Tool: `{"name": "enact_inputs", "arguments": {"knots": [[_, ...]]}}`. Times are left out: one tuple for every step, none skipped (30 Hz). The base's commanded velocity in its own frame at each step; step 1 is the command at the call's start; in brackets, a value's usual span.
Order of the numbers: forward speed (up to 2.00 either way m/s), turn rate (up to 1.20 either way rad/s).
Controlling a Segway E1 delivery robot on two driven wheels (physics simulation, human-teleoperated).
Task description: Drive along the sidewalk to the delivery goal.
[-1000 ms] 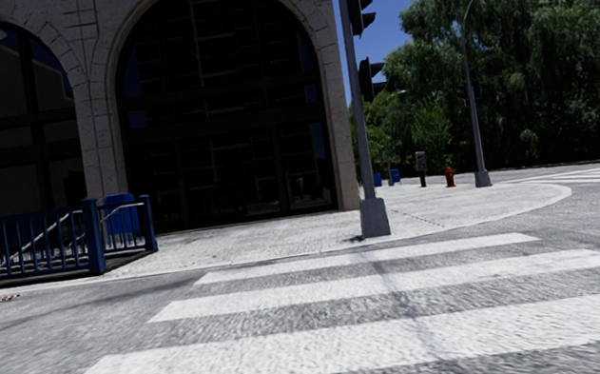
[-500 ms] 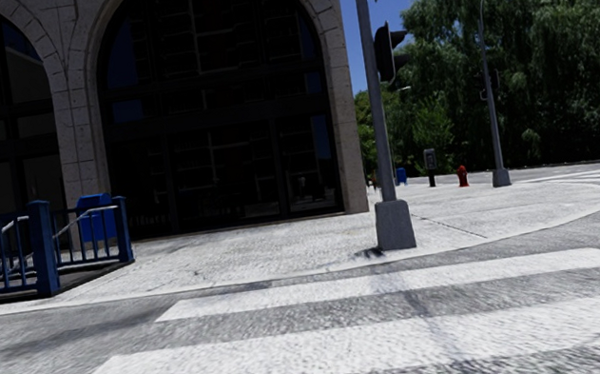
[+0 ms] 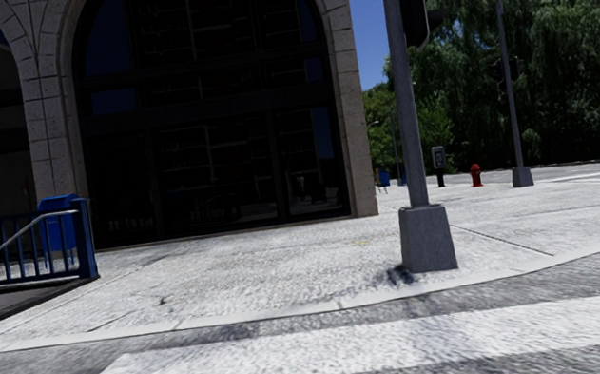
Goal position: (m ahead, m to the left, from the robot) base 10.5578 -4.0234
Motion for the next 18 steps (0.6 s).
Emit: {"name": "enact_inputs", "arguments": {"knots": [[1.95,0.00],[1.85,0.00],[1.85,0.00],[1.72,0.00],[1.51,0.00],[1.51,0.00],[1.24,0.00],[1.01,0.00],[0.90,0.00],[0.90,0.00],[0.88,0.00],[0.90,0.00],[0.92,0.00],[0.92,0.00],[0.96,0.00],[1.01,0.00],[1.01,0.00],[1.04,0.00]]}}
